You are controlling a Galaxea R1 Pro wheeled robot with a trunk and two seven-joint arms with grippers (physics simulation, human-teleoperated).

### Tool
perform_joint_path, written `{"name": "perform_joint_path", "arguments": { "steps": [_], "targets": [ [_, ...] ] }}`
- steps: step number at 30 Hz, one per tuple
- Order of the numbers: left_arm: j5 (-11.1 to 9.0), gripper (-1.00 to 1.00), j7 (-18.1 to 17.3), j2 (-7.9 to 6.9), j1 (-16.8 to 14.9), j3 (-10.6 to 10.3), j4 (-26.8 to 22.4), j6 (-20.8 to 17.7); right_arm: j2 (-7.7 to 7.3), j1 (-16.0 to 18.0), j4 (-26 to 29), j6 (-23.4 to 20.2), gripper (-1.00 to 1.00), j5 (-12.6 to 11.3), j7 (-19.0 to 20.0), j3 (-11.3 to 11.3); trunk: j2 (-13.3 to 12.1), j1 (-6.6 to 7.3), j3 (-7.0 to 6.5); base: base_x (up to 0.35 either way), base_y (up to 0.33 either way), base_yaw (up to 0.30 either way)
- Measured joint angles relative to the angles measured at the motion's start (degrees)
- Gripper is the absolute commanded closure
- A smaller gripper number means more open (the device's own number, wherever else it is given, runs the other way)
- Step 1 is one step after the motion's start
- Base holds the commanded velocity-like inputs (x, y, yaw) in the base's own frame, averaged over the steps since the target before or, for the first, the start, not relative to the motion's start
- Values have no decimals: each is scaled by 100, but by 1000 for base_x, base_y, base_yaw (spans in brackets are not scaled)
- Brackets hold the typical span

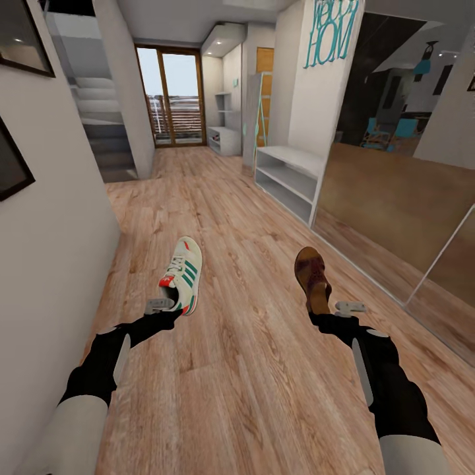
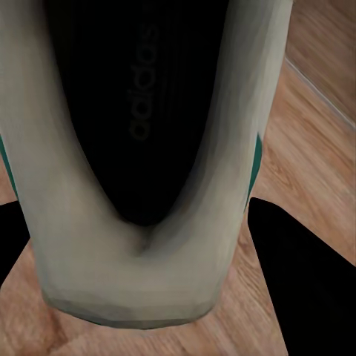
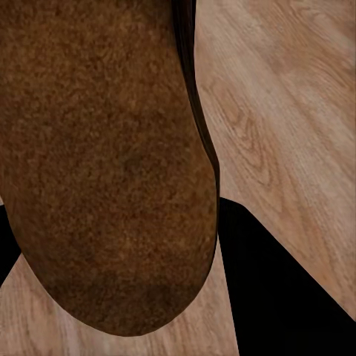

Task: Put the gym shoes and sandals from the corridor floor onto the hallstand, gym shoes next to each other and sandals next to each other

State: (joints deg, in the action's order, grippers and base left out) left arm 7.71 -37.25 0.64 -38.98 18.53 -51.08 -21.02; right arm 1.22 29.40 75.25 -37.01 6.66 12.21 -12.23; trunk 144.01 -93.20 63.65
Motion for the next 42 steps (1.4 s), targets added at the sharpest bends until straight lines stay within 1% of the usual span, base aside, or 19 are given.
{"name": "perform_joint_path", "arguments": {
  "steps": [10,16,32,36,42],
  "targets": [
    [-7,100,-4,0,0,0,0,-4,3,0,-9,2,100,2,0,0,0,3,-95,302,-8,0],
    [-5,100,-6,0,1,0,8,3,-1,0,-7,-1,100,6,0,0,0,3,-151,309,-212,21],
    [-7,100,-8,7,2,1,9,-5,1,1,-6,1,100,15,-31,5,0,3,-252,292,-262,231],
    [-8,100,-8,8,2,1,8,-7,2,1,-3,2,100,16,-33,3,0,3,-273,334,-152,250],
    [-8,100,-8,5,1,1,8,-9,2,1,-13,3,100,21,-35,6,0,3,-306,348,-20,250]
  ]
}}
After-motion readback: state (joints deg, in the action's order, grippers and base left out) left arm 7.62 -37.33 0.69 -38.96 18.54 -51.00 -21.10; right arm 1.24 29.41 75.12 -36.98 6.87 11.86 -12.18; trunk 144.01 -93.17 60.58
